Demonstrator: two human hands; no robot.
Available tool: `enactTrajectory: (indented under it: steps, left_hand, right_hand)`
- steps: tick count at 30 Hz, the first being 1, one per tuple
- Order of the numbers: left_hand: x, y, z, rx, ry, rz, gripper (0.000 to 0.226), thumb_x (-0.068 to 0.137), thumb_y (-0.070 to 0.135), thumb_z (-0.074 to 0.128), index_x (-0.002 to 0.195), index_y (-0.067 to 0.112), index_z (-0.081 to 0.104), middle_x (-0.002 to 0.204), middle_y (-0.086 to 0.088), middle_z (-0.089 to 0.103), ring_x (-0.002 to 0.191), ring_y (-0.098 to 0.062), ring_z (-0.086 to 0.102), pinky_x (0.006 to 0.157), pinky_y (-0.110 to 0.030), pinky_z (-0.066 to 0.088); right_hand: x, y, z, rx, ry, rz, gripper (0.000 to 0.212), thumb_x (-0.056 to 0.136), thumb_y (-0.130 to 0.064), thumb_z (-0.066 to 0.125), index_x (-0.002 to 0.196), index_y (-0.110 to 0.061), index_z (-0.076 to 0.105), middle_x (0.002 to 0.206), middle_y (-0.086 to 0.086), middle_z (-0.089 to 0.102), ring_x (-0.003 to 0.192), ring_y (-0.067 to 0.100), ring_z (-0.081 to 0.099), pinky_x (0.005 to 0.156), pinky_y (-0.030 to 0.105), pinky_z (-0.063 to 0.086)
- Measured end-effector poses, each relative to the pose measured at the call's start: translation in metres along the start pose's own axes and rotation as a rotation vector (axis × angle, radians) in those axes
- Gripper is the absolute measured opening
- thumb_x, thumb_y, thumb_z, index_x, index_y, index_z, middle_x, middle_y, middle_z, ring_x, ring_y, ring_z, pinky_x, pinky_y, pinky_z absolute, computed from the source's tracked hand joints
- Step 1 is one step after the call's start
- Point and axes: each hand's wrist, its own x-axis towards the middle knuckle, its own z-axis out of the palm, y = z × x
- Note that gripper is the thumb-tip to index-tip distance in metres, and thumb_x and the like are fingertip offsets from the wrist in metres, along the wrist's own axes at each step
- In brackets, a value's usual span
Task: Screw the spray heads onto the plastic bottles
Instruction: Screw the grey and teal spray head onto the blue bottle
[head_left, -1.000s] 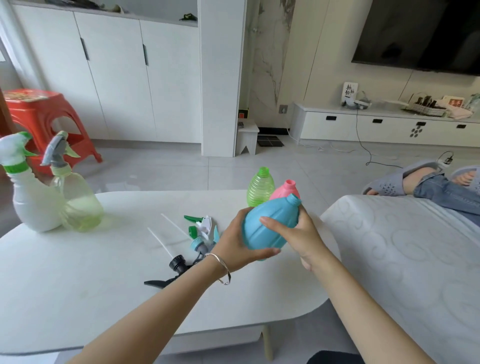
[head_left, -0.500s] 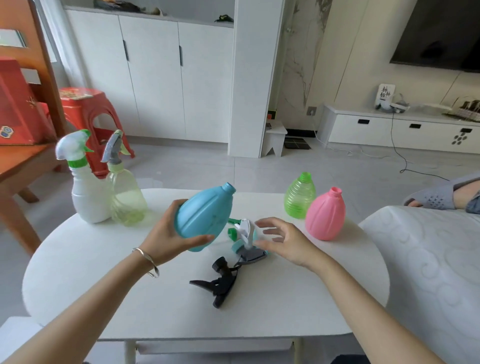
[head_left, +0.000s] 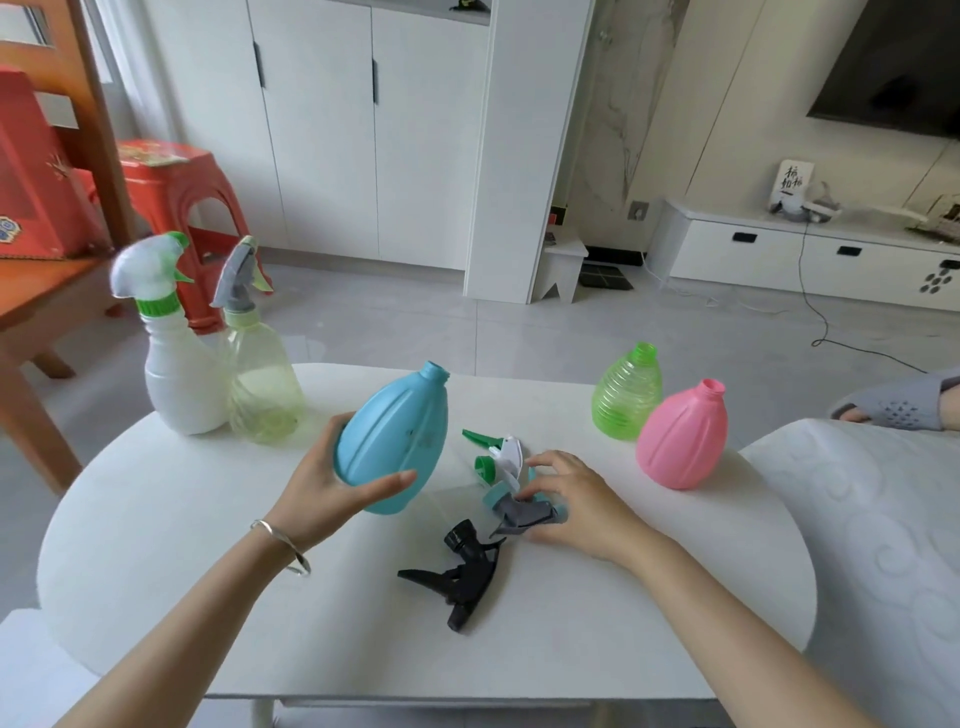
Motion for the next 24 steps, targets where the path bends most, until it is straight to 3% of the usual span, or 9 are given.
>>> enactTrajectory:
  steps: [2, 4, 6, 8, 10, 12, 17, 21, 24]
  left_hand:
    - [0.001, 0.0, 0.0, 0.001, 0.005, -0.003, 0.091, 0.042, 0.057, 0.078, 0.121, 0.025, 0.047, 0.102, 0.006, 0.061, 0.077, 0.005, 0.063, 0.054, -0.014, 0.051]
    - [0.002, 0.001, 0.0, -0.008, 0.02, -0.004, 0.091, 0.042, 0.058, 0.077, 0.121, 0.024, 0.047, 0.102, 0.006, 0.061, 0.076, 0.003, 0.064, 0.053, -0.013, 0.05]
    - [0.003, 0.001, -0.001, -0.021, 0.034, -0.005, 0.092, 0.042, 0.058, 0.077, 0.122, 0.024, 0.046, 0.103, 0.006, 0.061, 0.078, 0.0, 0.064, 0.053, -0.013, 0.05]
    - [0.003, 0.001, -0.002, -0.025, 0.048, -0.005, 0.094, 0.041, 0.059, 0.076, 0.123, 0.025, 0.043, 0.106, 0.007, 0.059, 0.083, -0.005, 0.063, 0.054, -0.013, 0.051]
    - [0.003, 0.0, -0.003, -0.034, 0.062, -0.005, 0.094, 0.042, 0.057, 0.077, 0.123, 0.027, 0.04, 0.107, 0.008, 0.057, 0.087, -0.009, 0.063, 0.055, -0.014, 0.052]
    - [0.004, 0.0, -0.005, -0.043, 0.08, 0.0, 0.089, 0.046, 0.051, 0.081, 0.121, 0.028, 0.039, 0.106, 0.009, 0.056, 0.087, -0.011, 0.063, 0.054, -0.014, 0.052]
    - [0.008, -0.003, -0.013, -0.02, 0.117, -0.016, 0.082, 0.048, 0.043, 0.083, 0.118, 0.033, 0.042, 0.102, 0.012, 0.055, 0.081, -0.007, 0.063, 0.05, -0.012, 0.05]
    - [0.007, -0.003, -0.018, -0.005, 0.102, -0.05, 0.093, 0.037, 0.059, 0.078, 0.119, 0.033, 0.044, 0.101, 0.012, 0.057, 0.085, -0.01, 0.064, 0.055, -0.017, 0.052]
    - [0.007, -0.005, -0.02, 0.006, 0.097, -0.062, 0.09, 0.04, 0.055, 0.08, 0.12, 0.031, 0.043, 0.102, 0.01, 0.057, 0.085, -0.01, 0.064, 0.055, -0.017, 0.052]
  right_hand:
    - [0.002, -0.003, -0.002, -0.039, 0.006, -0.015, 0.039, 0.068, -0.038, 0.081, 0.103, -0.024, 0.071, 0.135, -0.001, 0.048, 0.132, 0.013, 0.033, 0.109, 0.024, 0.022]
    - [0.002, -0.01, -0.009, 0.085, 0.005, 0.024, 0.034, 0.071, -0.036, 0.079, 0.102, -0.023, 0.071, 0.133, -0.003, 0.048, 0.132, 0.01, 0.033, 0.107, 0.02, 0.02]
    - [0.003, -0.018, -0.02, 0.378, 0.035, 0.105, 0.027, 0.076, -0.032, 0.075, 0.1, -0.021, 0.07, 0.13, -0.006, 0.052, 0.128, 0.005, 0.041, 0.108, 0.019, 0.023]
    - [0.003, -0.023, -0.031, 0.739, 0.051, 0.157, 0.034, 0.083, -0.035, 0.064, 0.107, -0.012, 0.069, 0.128, 0.001, 0.061, 0.123, 0.008, 0.051, 0.111, 0.025, 0.03]
    - [0.003, -0.026, -0.037, 1.093, 0.052, 0.201, 0.044, 0.087, -0.039, 0.054, 0.115, -0.008, 0.065, 0.125, 0.007, 0.064, 0.12, 0.015, 0.057, 0.107, 0.03, 0.039]
    - [0.005, -0.029, -0.039, 1.318, 0.101, 0.237, 0.041, 0.088, -0.038, 0.053, 0.117, -0.011, 0.063, 0.122, 0.007, 0.066, 0.116, 0.018, 0.061, 0.1, 0.033, 0.046]
    - [0.01, -0.031, -0.034, 1.182, 0.35, 0.308, 0.022, 0.091, -0.028, 0.058, 0.102, -0.01, 0.063, 0.096, 0.013, 0.072, 0.083, 0.018, 0.073, 0.067, 0.023, 0.057]
    - [0.012, -0.028, -0.037, 1.19, 0.524, 0.319, 0.017, 0.092, -0.028, 0.057, 0.093, -0.012, 0.062, 0.081, 0.011, 0.073, 0.072, 0.02, 0.073, 0.059, 0.023, 0.056]
    - [0.014, -0.025, -0.041, 1.26, 0.589, 0.311, 0.017, 0.092, -0.028, 0.057, 0.089, -0.012, 0.061, 0.076, 0.009, 0.073, 0.072, 0.021, 0.074, 0.059, 0.024, 0.057]
